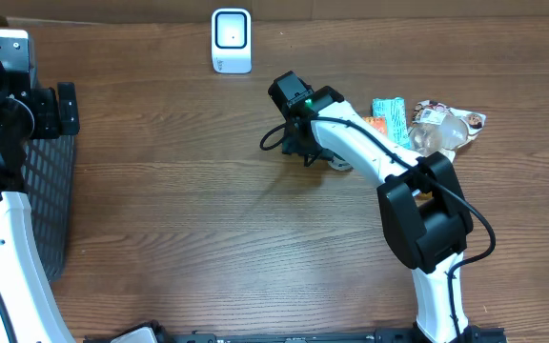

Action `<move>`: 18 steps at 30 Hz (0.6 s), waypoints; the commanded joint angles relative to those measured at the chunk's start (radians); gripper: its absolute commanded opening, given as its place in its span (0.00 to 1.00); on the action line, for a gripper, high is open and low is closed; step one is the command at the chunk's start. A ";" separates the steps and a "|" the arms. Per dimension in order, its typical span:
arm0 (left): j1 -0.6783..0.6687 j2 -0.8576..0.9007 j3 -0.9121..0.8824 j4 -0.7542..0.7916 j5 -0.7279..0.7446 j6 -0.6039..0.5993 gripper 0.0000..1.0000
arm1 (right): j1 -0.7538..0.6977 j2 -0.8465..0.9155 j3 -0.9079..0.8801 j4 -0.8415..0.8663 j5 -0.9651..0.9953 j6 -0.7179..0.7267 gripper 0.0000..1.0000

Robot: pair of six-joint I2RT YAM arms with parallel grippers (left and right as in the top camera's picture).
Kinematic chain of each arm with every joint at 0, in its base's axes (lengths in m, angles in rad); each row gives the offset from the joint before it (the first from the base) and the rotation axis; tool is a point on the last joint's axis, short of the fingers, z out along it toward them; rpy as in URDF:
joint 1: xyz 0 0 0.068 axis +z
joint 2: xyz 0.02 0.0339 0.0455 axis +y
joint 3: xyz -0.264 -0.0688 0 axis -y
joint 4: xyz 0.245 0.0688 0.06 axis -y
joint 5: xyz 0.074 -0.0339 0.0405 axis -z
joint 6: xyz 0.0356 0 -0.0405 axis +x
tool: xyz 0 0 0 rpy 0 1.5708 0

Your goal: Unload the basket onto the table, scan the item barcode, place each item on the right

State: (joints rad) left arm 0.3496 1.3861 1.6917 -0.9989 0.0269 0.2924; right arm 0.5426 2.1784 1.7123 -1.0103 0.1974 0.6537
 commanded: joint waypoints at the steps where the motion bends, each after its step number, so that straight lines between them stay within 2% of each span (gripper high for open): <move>1: 0.003 0.000 0.020 0.004 0.007 0.018 1.00 | -0.018 -0.014 0.037 -0.034 0.049 0.012 0.63; 10: 0.003 0.000 0.020 0.004 0.007 0.018 0.99 | -0.016 -0.054 0.079 -0.021 0.048 0.000 0.66; 18: 0.003 0.000 0.021 0.004 0.007 0.018 1.00 | -0.020 -0.046 0.077 -0.061 0.074 -0.003 0.62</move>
State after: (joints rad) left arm 0.3496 1.3861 1.6917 -0.9989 0.0265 0.2924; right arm 0.5297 2.1738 1.7615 -1.0538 0.2359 0.6518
